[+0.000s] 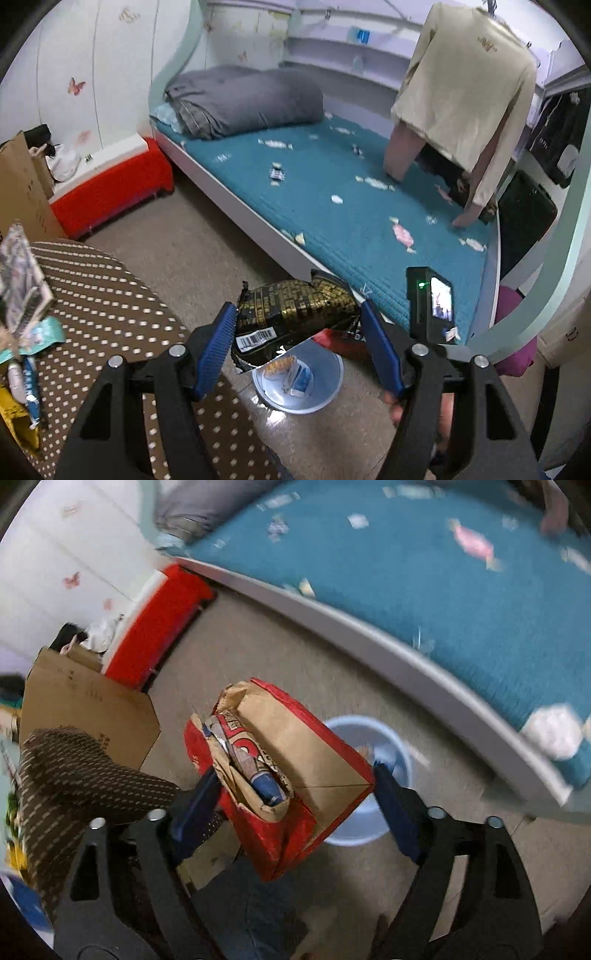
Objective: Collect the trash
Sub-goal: 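Open both tools over the blue bin to drop the wrapper and red bag, then return to the table and grasp the yellow medicine box with the left tool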
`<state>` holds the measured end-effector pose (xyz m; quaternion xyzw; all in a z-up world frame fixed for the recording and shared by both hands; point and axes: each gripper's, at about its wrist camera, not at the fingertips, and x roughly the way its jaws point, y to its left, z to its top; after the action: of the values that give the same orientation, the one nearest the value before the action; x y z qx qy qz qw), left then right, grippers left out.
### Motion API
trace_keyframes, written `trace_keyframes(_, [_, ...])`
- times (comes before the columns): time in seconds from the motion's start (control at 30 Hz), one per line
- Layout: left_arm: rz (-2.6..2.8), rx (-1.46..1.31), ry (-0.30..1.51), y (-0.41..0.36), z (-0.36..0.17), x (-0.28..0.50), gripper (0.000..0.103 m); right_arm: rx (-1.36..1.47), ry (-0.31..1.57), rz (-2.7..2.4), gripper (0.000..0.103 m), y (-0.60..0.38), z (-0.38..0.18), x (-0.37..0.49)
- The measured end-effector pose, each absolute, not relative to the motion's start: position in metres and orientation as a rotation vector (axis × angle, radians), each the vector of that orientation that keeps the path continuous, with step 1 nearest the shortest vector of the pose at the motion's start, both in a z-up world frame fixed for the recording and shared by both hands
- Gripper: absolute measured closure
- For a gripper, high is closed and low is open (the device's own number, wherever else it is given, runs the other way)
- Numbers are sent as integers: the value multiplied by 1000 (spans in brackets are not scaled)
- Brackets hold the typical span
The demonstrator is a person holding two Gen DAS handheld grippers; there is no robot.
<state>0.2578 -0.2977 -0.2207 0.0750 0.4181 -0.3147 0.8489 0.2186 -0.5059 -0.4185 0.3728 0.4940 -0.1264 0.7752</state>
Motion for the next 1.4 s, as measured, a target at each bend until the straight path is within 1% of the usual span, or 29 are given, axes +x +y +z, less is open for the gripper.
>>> trace_keyframes(0.07, [-663,181,902,-306,-230,262,36,843,1047,-299,6,-515,-425,210])
trace_keyframes(0.17, [-678,202,933,-320,-244,265,35,850,999,-296,6,-522,-419,199])
trace_keyframes(0.4, [-714,277,1006,-356,-276,269,33,871,846,-352,6,-546,-372,157])
trace_keyframes(0.43, [-715,281,1011,-359,-279,271,31,867,826,-358,6,-548,-365,151])
trace_keyframes(0.47, [-721,282,1021,-363,-283,273,24,863,808,-359,6,-549,-357,147])
trace_keyframes(0.53, [-715,287,1041,-368,-288,278,14,854,786,-360,6,-549,-347,142])
trace_keyframes(0.63, [-686,308,1051,-371,-290,283,13,848,759,-355,6,-549,-334,137])
trace_keyframes(0.97, [-645,250,947,-330,-244,269,13,733,674,-358,6,-517,-290,132])
trace_keyframes(1.4, [-615,172,806,-266,-181,227,13,605,602,-251,6,-455,-204,128])
